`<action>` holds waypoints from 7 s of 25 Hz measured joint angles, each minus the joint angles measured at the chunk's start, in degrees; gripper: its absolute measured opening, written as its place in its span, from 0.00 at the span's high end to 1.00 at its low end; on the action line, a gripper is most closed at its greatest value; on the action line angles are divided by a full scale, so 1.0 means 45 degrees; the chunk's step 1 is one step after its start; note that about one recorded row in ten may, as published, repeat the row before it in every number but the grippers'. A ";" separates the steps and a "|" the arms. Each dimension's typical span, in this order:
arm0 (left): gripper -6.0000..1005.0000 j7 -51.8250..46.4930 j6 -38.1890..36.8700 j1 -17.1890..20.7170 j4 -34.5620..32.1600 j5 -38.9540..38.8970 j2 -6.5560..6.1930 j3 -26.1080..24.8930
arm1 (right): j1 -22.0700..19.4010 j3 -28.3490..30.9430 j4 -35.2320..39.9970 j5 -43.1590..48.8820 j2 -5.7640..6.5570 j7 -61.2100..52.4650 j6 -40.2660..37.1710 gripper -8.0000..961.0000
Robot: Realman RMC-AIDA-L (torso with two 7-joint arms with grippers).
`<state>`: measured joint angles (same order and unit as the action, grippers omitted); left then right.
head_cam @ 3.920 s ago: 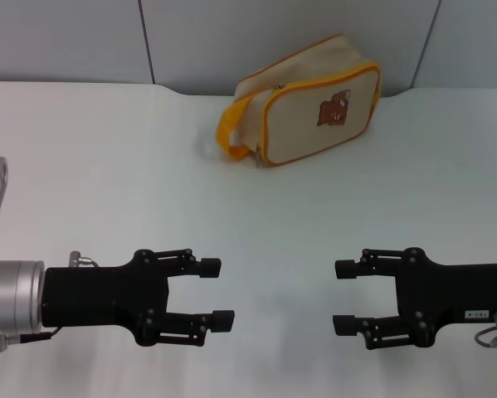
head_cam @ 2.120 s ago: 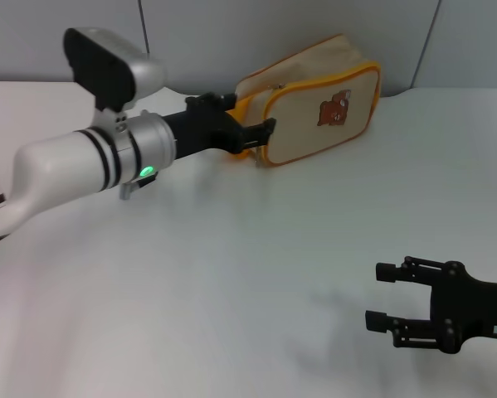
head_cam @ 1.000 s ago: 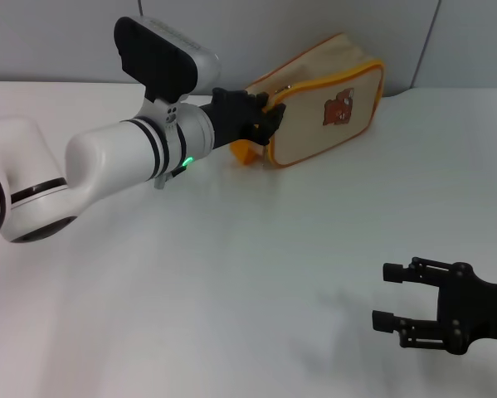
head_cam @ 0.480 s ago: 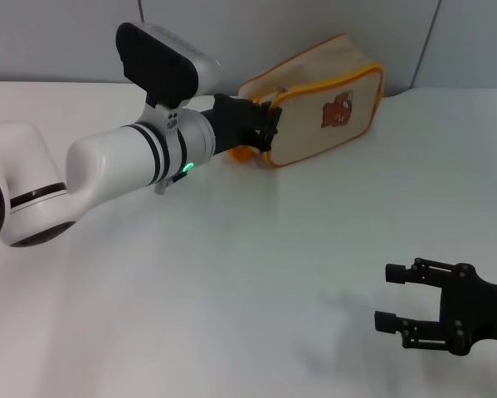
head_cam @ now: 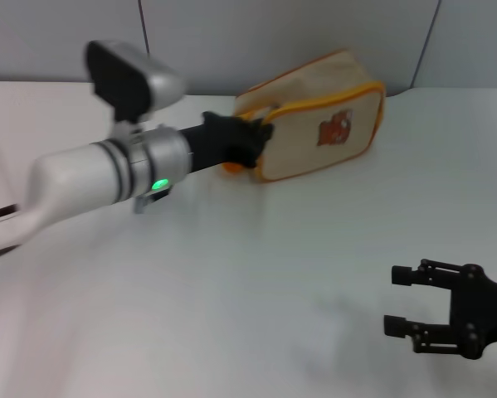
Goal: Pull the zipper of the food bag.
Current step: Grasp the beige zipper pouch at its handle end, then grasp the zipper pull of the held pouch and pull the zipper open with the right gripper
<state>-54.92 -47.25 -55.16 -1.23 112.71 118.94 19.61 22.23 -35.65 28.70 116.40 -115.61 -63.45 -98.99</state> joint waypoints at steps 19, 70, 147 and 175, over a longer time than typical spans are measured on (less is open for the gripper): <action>0.92 -0.4612 -1.0288 0.4424 -0.3970 0.2047 -0.0775 0.2671 | 0.0591 0.1872 0.0190 -0.0043 0.0576 -0.0156 -0.3100 0.19; 0.93 -0.4075 -1.1337 0.4424 -0.5488 0.1005 -0.0841 0.3963 | 0.4702 -0.0260 -0.1313 -0.0436 -0.0930 1.1216 0.2003 0.47; 0.93 -0.4048 -1.1946 0.4796 -0.5487 0.0771 -0.0942 0.3629 | 0.4975 -0.5494 -0.2045 -0.4081 -0.0948 1.1433 0.3502 0.99; 0.93 -0.4332 -1.1050 0.5480 -0.5361 0.0316 -0.1029 0.2228 | 0.0761 -0.4256 0.1539 -0.2756 -0.0787 0.9059 0.2125 0.99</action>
<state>-74.41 -96.97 -30.49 -25.36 114.13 114.31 29.63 25.65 -54.80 35.63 104.00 -119.16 -22.68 -89.43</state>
